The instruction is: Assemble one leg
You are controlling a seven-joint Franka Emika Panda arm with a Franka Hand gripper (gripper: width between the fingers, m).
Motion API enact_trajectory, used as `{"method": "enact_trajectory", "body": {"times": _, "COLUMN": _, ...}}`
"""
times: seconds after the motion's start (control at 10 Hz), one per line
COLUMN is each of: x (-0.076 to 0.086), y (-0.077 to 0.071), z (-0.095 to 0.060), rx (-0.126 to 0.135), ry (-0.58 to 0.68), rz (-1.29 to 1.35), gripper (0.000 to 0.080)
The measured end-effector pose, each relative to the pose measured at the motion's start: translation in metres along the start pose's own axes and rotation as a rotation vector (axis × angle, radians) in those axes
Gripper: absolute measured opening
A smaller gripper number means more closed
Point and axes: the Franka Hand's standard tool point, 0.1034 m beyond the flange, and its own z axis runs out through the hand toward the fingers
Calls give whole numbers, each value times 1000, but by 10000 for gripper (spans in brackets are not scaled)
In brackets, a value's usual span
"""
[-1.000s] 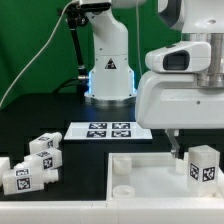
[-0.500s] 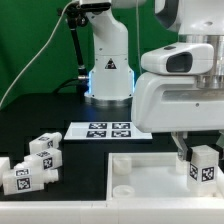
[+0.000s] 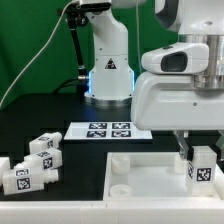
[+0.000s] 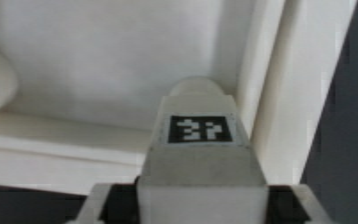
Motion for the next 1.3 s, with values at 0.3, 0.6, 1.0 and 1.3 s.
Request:
{"method": "enact_trajectory", "body": {"times": 0.3, "x": -2, "y": 4, "z": 1, "rx": 32, "ry": -19, "rz": 366, "gripper": 286}}
{"method": "enact_trajectory", "body": {"times": 0.6, "x": -4, "y": 16, "z": 0, "rx": -15, "ry": -38, "rz": 647, "gripper": 288}}
{"method": "enact_trajectory", "body": {"times": 1.0, "x": -3, "y": 21, "z": -2, "rx": -29, "ry": -33, "rz": 657, "gripper": 461}}
{"method": "enact_trajectory", "body": {"times": 1.3, "x": -3, "y": 22, "z": -30, "rx": -3, "ry": -18, "rz": 588, "gripper": 630}}
